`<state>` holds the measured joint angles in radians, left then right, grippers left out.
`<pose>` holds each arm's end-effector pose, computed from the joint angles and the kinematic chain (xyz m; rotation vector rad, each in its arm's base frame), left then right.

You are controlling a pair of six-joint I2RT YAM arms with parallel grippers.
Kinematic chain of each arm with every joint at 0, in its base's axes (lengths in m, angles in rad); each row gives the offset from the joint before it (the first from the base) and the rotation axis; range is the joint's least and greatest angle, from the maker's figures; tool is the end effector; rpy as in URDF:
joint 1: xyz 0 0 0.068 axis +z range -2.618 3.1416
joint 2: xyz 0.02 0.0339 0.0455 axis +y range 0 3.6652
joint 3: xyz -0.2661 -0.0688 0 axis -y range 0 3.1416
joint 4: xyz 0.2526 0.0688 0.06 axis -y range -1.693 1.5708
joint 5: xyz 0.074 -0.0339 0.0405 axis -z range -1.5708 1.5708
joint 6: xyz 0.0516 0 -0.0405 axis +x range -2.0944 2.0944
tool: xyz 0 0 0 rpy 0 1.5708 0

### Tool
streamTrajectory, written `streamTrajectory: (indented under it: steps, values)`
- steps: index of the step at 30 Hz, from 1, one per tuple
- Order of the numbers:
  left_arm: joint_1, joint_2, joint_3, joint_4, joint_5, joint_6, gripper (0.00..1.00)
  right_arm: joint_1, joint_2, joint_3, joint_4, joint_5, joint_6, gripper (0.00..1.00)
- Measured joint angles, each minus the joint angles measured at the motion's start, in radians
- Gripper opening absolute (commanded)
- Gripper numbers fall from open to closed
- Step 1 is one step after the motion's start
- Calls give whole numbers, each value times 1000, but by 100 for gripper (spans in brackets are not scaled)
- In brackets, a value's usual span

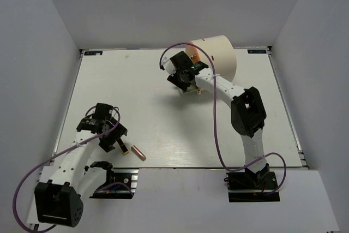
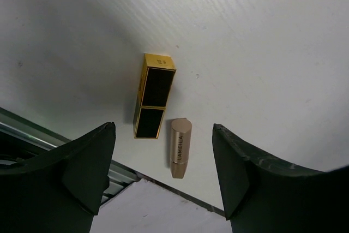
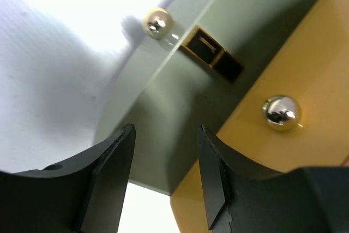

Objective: Organize the makeup

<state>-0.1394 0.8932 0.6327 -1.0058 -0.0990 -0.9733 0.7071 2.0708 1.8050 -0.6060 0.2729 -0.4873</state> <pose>0.1495 -0.0158 0.1941 -1.1654 2.5781 -0.1102 0.3790 0.3056 0.2439 -1.2553 2.0604 -0.2325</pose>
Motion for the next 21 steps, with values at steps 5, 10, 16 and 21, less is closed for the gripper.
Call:
streamTrajectory:
  steps: [5, 10, 16, 21]
  values:
    - [0, 59, 0, -6, 13, 11, 81, -1, -14, 0, 0, -71, 27, 54]
    - [-4, 126, 0, 0, 30, 31, 78, -12, -71, 0, 2, -157, 68, 54]
    - [-7, 203, 0, 42, 38, 55, 74, -43, -173, 0, 5, -278, 117, 54]
    - [-13, 281, 0, 79, 39, 72, 71, -80, -246, -10, 39, -349, 145, 53]
